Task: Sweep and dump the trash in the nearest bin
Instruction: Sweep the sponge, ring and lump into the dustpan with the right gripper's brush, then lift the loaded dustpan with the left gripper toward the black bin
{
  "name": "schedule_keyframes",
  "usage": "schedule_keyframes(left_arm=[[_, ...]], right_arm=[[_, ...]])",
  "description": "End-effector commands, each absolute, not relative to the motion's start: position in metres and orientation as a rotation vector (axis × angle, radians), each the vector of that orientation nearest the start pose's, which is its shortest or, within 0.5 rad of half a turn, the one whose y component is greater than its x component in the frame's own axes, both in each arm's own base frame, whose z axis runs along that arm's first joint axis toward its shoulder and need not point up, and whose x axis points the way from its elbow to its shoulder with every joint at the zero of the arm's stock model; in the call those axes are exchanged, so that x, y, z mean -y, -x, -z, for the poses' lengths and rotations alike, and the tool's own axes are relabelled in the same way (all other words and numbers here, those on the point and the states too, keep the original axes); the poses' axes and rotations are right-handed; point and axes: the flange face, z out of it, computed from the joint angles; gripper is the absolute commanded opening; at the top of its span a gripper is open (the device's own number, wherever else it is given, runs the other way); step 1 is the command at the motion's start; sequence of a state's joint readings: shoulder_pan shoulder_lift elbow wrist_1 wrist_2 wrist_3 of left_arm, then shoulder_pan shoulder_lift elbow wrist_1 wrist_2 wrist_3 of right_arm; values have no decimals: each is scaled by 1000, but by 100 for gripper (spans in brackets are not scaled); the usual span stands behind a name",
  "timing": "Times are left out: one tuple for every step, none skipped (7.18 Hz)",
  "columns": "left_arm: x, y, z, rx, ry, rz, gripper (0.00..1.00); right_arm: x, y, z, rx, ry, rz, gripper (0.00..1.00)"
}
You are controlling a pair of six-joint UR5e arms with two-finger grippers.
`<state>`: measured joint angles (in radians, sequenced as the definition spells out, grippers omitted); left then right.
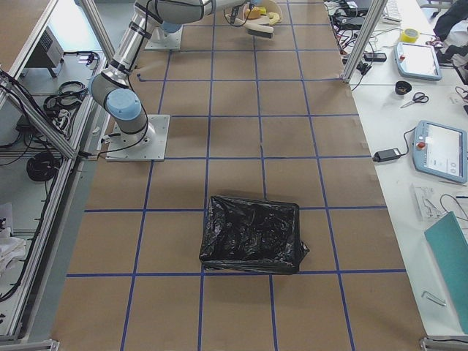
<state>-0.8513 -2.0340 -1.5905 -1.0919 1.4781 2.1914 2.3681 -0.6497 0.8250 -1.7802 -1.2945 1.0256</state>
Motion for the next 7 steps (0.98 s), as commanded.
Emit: schedule_keyframes(left_arm=[[558,-328,-277,-2394,-2069,225,0],[548,-340,-294,-2418,-2033,230,0],[535,-361,-319,-2473,-1977,238,0],[525,-377,-348,-2498,-1938,236,0],[504,-402,-371,-2531,-1865,227,0],[473,-432,-393,-2559,-1758,219,0],[437,-462,-405,-2605,-1666,192,0]], right_arm=[[463,-704,-261,-2923,-278,-290,0],[459,-695,-276,-2959,-284,-308,0],[453,-682,-289,-3031,-286,-286,0],[448,-666,-294,-3093,-298,-268,0],[437,-648,-296,-3125,-311,-284,0],[417,-615,-296,-3178,-267,-288,0],[396,-573,-296,-3211,-237,-300,0]])
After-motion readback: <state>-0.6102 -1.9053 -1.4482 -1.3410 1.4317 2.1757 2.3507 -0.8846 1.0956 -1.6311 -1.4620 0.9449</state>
